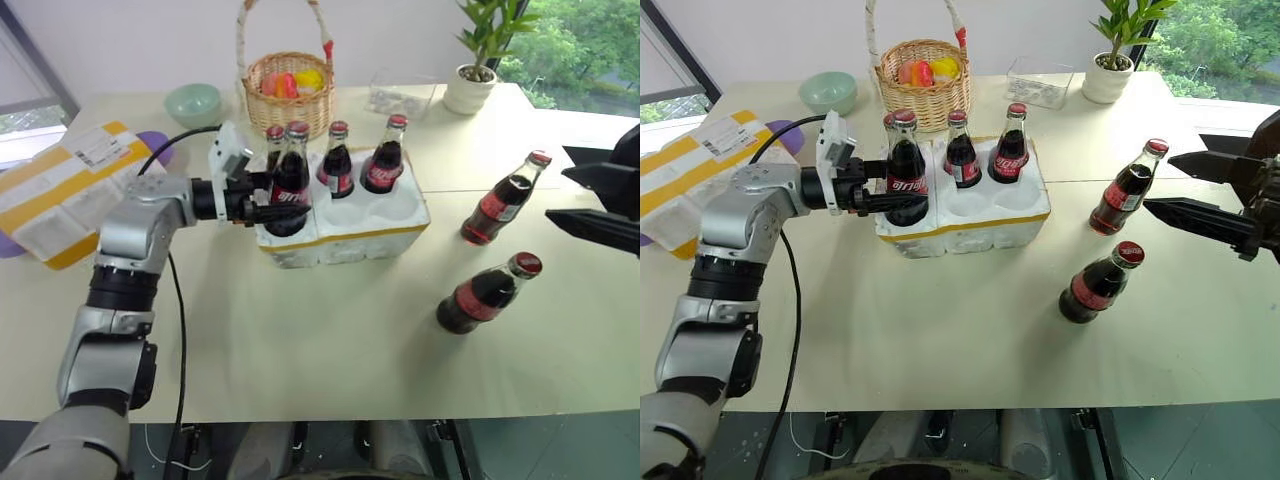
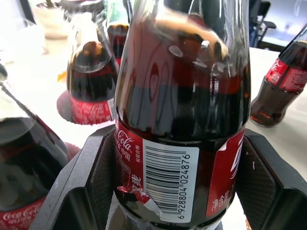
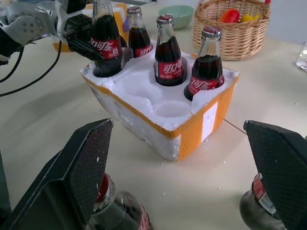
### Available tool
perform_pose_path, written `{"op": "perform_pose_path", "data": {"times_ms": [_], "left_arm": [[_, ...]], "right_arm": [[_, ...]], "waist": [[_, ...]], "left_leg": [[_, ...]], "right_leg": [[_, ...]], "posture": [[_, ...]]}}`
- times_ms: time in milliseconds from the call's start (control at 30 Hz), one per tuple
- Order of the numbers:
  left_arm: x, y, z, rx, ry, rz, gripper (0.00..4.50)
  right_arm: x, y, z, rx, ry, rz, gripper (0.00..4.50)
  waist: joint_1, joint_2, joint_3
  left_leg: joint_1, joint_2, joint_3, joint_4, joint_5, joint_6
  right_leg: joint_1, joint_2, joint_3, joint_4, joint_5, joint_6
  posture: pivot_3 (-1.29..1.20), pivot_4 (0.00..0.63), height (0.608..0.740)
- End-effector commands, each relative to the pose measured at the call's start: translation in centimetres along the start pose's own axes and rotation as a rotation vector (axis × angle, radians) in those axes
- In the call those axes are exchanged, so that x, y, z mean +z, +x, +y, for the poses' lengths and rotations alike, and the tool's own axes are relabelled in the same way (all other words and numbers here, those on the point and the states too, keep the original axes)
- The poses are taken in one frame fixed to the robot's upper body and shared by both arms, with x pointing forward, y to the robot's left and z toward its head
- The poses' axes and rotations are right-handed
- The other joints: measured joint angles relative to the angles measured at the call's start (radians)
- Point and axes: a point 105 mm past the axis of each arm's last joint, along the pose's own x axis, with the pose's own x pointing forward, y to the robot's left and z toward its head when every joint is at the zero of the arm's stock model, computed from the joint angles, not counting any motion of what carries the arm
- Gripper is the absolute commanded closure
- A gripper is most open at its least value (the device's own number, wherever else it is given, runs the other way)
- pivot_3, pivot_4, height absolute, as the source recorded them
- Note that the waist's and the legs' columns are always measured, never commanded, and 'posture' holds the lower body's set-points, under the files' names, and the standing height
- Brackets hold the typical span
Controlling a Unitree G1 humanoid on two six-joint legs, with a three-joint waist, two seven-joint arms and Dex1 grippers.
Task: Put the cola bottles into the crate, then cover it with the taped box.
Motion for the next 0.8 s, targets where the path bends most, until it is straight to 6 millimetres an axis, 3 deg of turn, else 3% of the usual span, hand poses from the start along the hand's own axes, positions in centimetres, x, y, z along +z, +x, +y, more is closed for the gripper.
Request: {"op": "perform_pose_path", "data": {"times_ms": [33, 100, 167, 233, 467, 800], "left_arm": [[-1.4, -0.7, 0.2, 0.066, -0.005, 0.021, 1.74], [-1.7, -0.8, 0.3, 0.089, -0.010, 0.022, 1.74], [-2.0, -0.9, 0.5, 0.114, -0.031, 0.013, 0.73], [-2.3, -0.9, 0.3, 0.120, -0.046, 0.008, 0.03], [-1.3, -1.8, -0.3, 0.105, -0.064, -0.015, 0.03], [6.0, -8.6, -3.7, -0.123, -0.044, 0.051, 0.03]], "right_arm": [[1.1, -0.3, -0.1, -0.009, -0.054, -0.010, 0.00], [1.1, -0.2, -0.1, -0.010, -0.056, -0.010, 0.00], [1.0, -0.2, -0.2, -0.010, -0.057, -0.010, 0.00], [1.0, -0.1, -0.3, -0.010, -0.059, -0.008, 0.00], [0.9, -0.1, -0.5, -0.010, -0.064, 0.002, 0.00], [1.0, -1.7, -1.6, -0.094, -0.079, 0.033, 0.00]], "waist": [[-0.001, 0.001, -0.001], [-0.002, 0.001, -0.001], [-0.003, 0.001, -0.001], [-0.003, 0.002, -0.001], [0.007, 0.001, -0.001], [0.004, 0.001, -0.001]], "left_leg": [[0.000, 0.000, 0.000, 0.000, 0.000, 0.000], [0.001, 0.000, 0.000, 0.000, 0.000, 0.000], [0.001, 0.000, 0.000, 0.000, -0.001, 0.001], [0.001, 0.000, 0.000, 0.000, -0.001, 0.001], [0.001, -0.001, 0.000, 0.002, -0.002, 0.003], [0.001, 0.000, 0.000, 0.000, -0.001, 0.002]], "right_leg": [[0.000, 0.000, 0.000, 0.000, 0.000, 0.000], [0.001, 0.000, 0.000, 0.000, 0.000, 0.000], [0.001, 0.000, 0.000, 0.000, 0.000, 0.000], [0.001, 0.000, 0.000, 0.000, 0.000, 0.000], [0.003, 0.000, 0.000, 0.000, 0.000, 0.000], [0.001, 0.000, 0.000, 0.000, 0.000, 0.000]], "posture": [[0.00, 0.150, 0.738], [0.00, 0.150, 0.738], [0.00, 0.150, 0.738], [0.00, 0.150, 0.738], [0.00, 0.150, 0.738], [0.00, 0.150, 0.738]]}}
